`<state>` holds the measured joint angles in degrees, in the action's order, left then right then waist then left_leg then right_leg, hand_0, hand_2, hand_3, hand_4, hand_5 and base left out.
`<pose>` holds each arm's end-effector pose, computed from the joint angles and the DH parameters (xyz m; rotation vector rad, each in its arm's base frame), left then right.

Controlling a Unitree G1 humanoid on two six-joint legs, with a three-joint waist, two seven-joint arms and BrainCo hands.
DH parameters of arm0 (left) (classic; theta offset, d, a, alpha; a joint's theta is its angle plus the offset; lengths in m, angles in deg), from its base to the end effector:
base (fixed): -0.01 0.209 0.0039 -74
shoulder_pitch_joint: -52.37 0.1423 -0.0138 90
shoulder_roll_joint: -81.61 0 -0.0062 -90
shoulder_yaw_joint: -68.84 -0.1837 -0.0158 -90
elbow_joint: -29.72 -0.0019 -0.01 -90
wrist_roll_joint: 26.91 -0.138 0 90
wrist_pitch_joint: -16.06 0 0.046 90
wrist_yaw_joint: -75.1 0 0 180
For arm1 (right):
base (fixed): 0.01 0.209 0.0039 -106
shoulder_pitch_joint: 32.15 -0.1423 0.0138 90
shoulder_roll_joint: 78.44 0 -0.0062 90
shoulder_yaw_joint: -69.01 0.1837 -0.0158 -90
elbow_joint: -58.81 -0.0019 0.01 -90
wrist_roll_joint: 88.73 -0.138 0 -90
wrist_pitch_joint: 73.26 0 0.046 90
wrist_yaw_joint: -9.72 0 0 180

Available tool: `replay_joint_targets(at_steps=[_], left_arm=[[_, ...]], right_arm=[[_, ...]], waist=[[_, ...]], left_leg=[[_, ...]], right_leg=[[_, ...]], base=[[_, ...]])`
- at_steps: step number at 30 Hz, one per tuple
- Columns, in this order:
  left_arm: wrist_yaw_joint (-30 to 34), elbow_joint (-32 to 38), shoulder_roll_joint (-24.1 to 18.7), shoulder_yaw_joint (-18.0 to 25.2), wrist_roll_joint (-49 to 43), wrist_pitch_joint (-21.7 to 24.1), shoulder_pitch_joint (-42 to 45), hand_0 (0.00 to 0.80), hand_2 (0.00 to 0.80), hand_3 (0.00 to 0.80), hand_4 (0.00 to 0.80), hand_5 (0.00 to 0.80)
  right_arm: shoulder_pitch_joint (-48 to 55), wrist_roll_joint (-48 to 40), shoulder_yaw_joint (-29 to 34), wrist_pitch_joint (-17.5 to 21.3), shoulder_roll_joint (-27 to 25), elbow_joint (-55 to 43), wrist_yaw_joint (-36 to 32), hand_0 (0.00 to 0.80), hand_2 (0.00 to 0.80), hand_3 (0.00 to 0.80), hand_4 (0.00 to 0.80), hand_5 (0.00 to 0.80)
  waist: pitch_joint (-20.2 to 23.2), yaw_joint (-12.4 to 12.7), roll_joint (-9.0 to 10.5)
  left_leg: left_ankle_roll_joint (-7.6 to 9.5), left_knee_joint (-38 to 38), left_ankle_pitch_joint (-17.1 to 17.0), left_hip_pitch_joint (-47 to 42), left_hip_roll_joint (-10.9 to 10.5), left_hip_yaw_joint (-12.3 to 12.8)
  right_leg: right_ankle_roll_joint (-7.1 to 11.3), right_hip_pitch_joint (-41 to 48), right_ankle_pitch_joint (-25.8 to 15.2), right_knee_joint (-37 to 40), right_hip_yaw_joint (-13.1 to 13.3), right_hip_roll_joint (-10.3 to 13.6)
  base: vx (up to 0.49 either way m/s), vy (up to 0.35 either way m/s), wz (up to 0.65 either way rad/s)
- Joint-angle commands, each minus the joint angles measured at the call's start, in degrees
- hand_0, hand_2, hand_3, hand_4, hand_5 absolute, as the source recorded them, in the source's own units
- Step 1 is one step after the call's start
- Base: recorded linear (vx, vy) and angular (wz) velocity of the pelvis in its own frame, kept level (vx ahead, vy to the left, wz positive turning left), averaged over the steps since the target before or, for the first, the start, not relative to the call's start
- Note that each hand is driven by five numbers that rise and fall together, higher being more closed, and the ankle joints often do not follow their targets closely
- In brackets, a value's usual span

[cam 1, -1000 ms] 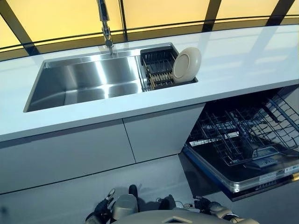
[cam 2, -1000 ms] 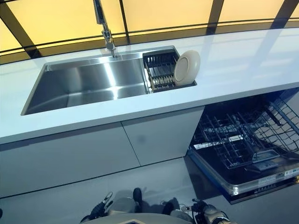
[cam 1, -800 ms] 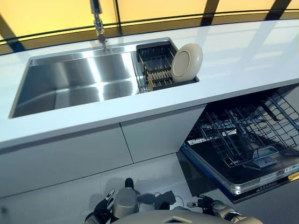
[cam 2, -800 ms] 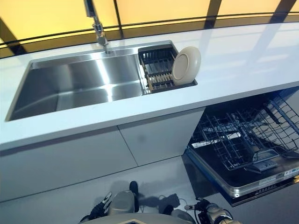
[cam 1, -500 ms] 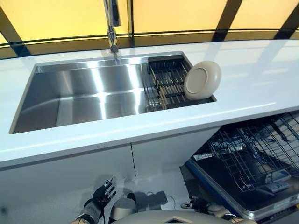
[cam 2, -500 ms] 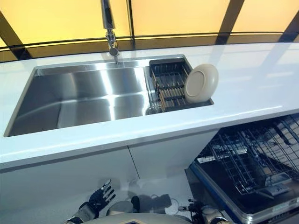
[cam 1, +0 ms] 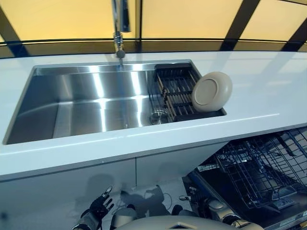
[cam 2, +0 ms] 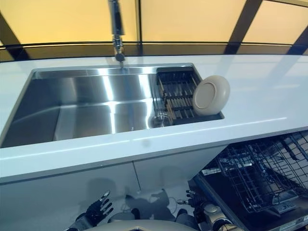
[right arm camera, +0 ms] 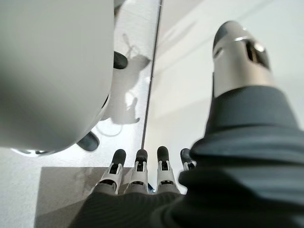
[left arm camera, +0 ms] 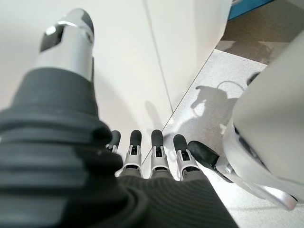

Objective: Take plates into dishwasher

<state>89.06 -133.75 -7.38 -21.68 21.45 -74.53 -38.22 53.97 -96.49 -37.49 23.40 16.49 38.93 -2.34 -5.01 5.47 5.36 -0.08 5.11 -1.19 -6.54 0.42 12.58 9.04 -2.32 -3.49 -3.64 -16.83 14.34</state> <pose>0.0661 0.2413 -0.1133 -0.6226 1.0288 0.4542 0.1003 -0.1957 -0.1133 -0.1194 1.0800 0.2598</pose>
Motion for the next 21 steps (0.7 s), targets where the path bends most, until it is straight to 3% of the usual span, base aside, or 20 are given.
replay_joint_targets(at_steps=[1, 5, 6, 7, 10, 11, 13, 14, 18, 21], left_arm=[[0.6, 0.4, 0.7, 1.6, 2.0, 2.3, -3.3, 0.000, 0.000, 0.000, 0.000, 0.000], [0.4, 0.8, 1.1, 3.6, 0.9, 1.9, -0.6, 0.000, 0.000, 0.000, 0.000, 0.000], [0.3, 1.2, 1.4, 4.4, 1.0, 1.8, 0.6, 0.000, 0.000, 0.000, 0.000, 0.000], [0.3, 1.6, 1.5, 4.9, 1.1, 1.7, 1.4, 0.000, 0.000, 0.000, 0.000, 0.000], [0.7, 3.7, 2.6, 6.7, 1.0, 1.9, 4.5, 0.000, 0.000, 0.000, 0.000, 0.000], [0.7, 3.7, 2.6, 6.7, 1.0, 1.9, 4.6, 0.000, 0.000, 0.000, 0.000, 0.000], [0.9, 4.3, 3.2, 7.4, 1.0, 2.4, 5.8, 0.000, 0.000, 0.000, 0.000, 0.000], [1.2, 4.4, 3.4, 7.7, 0.6, 2.5, 6.3, 0.000, 0.000, 0.000, 0.000, 0.000], [1.5, 5.5, 4.0, 7.4, 0.1, 2.5, 7.2, 0.000, 0.000, 0.000, 0.000, 0.000], [0.9, 6.6, 4.2, 6.0, -0.6, 1.9, 7.0, 0.000, 0.000, 0.000, 0.000, 0.000]], right_arm=[[-3.0, -5.8, 1.4, 4.8, -2.6, -4.0, 1.5, 0.000, 0.000, 0.000, 0.000, 0.000], [-2.5, -11.3, 5.0, 6.8, -4.6, -8.4, 4.2, 0.000, 0.000, 0.000, 0.000, 0.000], [-2.1, -13.2, 7.2, 5.6, -5.7, -12.3, 6.0, 0.000, 0.000, 0.000, 0.000, 0.000], [-1.7, -14.2, 8.4, 6.9, -6.3, -14.7, 8.5, 0.000, 0.000, 0.000, 0.000, 0.000], [0.4, -14.3, 12.9, 5.2, -8.9, -32.1, 14.9, 0.000, 0.000, 0.000, 0.000, 0.000], [0.5, -14.4, 13.1, 5.2, -8.9, -32.6, 14.9, 0.000, 0.000, 0.000, 0.000, 0.000], [1.4, -12.5, 15.6, 6.4, -9.4, -40.8, 16.6, 0.000, 0.000, 0.000, 0.000, 0.000], [1.2, -11.4, 16.7, 9.0, -9.7, -43.6, 16.7, 0.000, 0.000, 0.000, 0.000, 0.000], [-1.1, -11.1, 20.7, 9.6, -12.1, -53.1, 16.7, 0.000, 0.000, 0.000, 0.000, 0.000], [-6.2, -12.2, 22.5, 9.1, -15.6, -54.7, 19.1, 0.000, 0.000, 0.000, 0.000, 0.000]], waist=[[-2.0, -0.4, -1.98], [-0.6, -0.7, -1.67], [-0.3, -1.2, -1.68], [0.0, -1.6, -1.76], [0.4, -3.4, -2.36], [0.5, -3.4, -2.39], [0.6, -4.3, -2.88], [0.6, -4.5, -3.19], [1.0, -4.4, -3.94], [1.1, -3.1, -4.16]], left_leg=[[0.51, -1.2, 0.6, -0.7, 1.0, 5.7], [0.08, -1.0, 0.6, -1.7, 1.1, 5.8], [-0.11, -0.9, 0.8, -2.2, 1.3, 6.1], [-0.25, -0.8, 0.9, -2.4, 1.4, 6.3], [-0.48, -0.4, 1.1, -2.8, 1.7, 7.1], [-0.48, -0.4, 1.1, -2.8, 1.7, 7.1], [-0.49, -0.1, 1.2, -2.9, 1.6, 6.9], [-0.40, -0.1, 1.4, -2.9, 1.5, 6.6], [-0.37, -0.1, 1.9, -3.0, 1.2, 6.0], [-0.40, -0.1, 2.2, -3.0, 0.9, 5.1]], right_leg=[[-1.47, 1.5, -6.0, 1.6, -1.5, -2.1], [-2.20, 4.8, -5.0, 5.0, -0.6, -3.9], [-2.50, 5.7, -4.6, 5.7, 0.0, -4.3], [-2.61, 6.1, -4.4, 5.9, 0.4, -4.6], [-2.87, 6.8, -3.8, 6.7, 1.3, -5.2], [-2.88, 6.8, -3.7, 6.7, 1.3, -5.3], [-2.96, 7.0, -3.5, 7.0, 1.8, -5.5], [-2.97, 7.1, -3.3, 7.2, 2.1, -5.7], [-2.94, 7.6, -2.8, 7.4, 2.0, -5.7], [-3.00, 8.0, -2.6, 7.6, 1.4, -5.7]], base=[[0.082, -0.151, 0.18], [0.145, -0.134, -0.03], [0.155, -0.076, -0.12], [0.146, -0.064, -0.13], [0.069, -0.014, -0.14], [0.044, 0.010, -0.17], [0.039, 0.017, -0.09], [0.045, 0.025, -0.11], [0.042, 0.023, -0.08], [0.000, 0.000, 0.00]])
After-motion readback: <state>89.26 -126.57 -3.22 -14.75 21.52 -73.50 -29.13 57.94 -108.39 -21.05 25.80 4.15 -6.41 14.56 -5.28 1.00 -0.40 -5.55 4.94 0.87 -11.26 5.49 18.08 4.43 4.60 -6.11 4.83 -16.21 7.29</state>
